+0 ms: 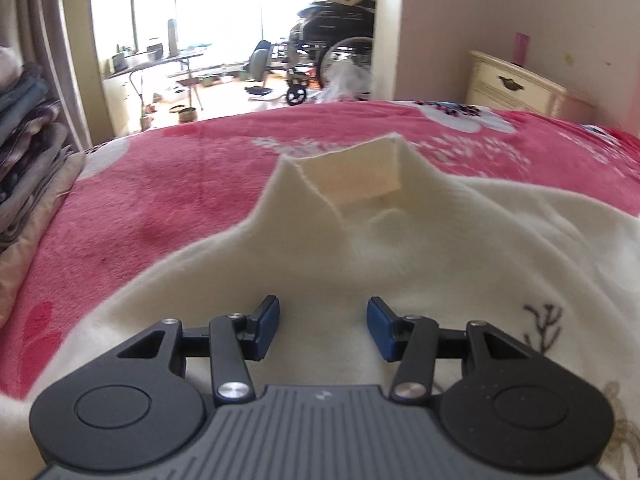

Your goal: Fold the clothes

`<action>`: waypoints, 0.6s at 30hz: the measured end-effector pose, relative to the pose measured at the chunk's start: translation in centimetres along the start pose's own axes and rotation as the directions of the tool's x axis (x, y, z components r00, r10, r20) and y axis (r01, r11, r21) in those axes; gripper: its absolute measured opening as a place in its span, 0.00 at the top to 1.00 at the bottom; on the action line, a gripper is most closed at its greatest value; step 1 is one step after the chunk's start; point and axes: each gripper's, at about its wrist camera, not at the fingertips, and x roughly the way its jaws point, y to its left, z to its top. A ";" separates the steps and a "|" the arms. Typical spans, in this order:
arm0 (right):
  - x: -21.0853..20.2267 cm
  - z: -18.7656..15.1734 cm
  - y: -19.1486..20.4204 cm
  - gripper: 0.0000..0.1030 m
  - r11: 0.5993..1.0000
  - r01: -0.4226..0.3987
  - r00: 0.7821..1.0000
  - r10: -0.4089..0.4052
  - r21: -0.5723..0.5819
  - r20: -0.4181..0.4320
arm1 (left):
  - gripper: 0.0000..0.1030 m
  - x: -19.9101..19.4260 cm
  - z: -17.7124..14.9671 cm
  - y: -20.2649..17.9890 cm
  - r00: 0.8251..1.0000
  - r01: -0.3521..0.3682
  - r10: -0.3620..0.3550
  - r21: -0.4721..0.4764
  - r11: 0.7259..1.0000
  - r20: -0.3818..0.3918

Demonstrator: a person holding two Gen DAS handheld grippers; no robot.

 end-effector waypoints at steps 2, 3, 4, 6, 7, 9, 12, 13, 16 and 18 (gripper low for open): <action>1.1 -0.2 -2.3 0.38 0.995 0.009 1.000 -0.009 0.098 0.001 | 0.50 0.2 0.1 0.0 1.000 -0.029 0.029 -0.003 1.000 0.002; 1.9 -0.1 -2.7 0.37 0.994 -0.002 1.000 0.001 0.108 0.015 | 0.50 0.2 0.2 0.0 0.999 -0.046 0.046 0.001 0.999 0.003; 2.7 0.0 -2.7 0.36 0.995 -0.024 0.999 0.021 0.098 0.036 | 0.50 0.3 0.3 0.0 0.998 -0.062 0.062 0.003 0.998 0.002; 3.8 0.4 -1.8 0.52 0.999 -0.034 0.997 0.032 0.027 0.073 | 0.50 0.4 0.4 0.6 0.996 -0.091 0.091 -0.005 0.996 -0.001; 4.1 0.6 -1.1 0.85 0.999 -0.031 0.995 0.033 -0.019 0.090 | 0.50 0.4 0.5 0.9 0.994 -0.106 0.106 -0.010 0.994 -0.002; 3.4 1.0 0.2 0.87 0.994 -0.031 0.987 0.047 -0.103 0.156 | 0.50 0.4 0.6 1.6 0.991 -0.136 0.136 -0.021 0.991 -0.004; 1.9 1.6 1.3 0.88 0.975 0.029 0.966 0.029 -0.220 0.255 | 0.51 0.5 0.6 3.1 0.986 -0.164 0.164 -0.056 0.985 -0.009; 2.3 1.9 1.2 0.88 0.966 0.072 0.965 -0.005 -0.247 0.262 | 0.51 0.5 0.6 3.4 0.986 -0.169 0.169 -0.063 0.984 -0.009; 5.2 2.1 0.1 0.82 0.929 0.173 0.970 -0.104 -0.327 0.218 | 0.52 0.5 0.4 3.8 0.984 -0.176 0.177 -0.065 0.982 -0.004; 5.6 2.0 -0.7 0.79 0.933 0.170 0.973 -0.108 -0.317 0.203 | 0.52 0.4 0.4 3.8 0.984 -0.177 0.177 -0.062 0.982 -0.003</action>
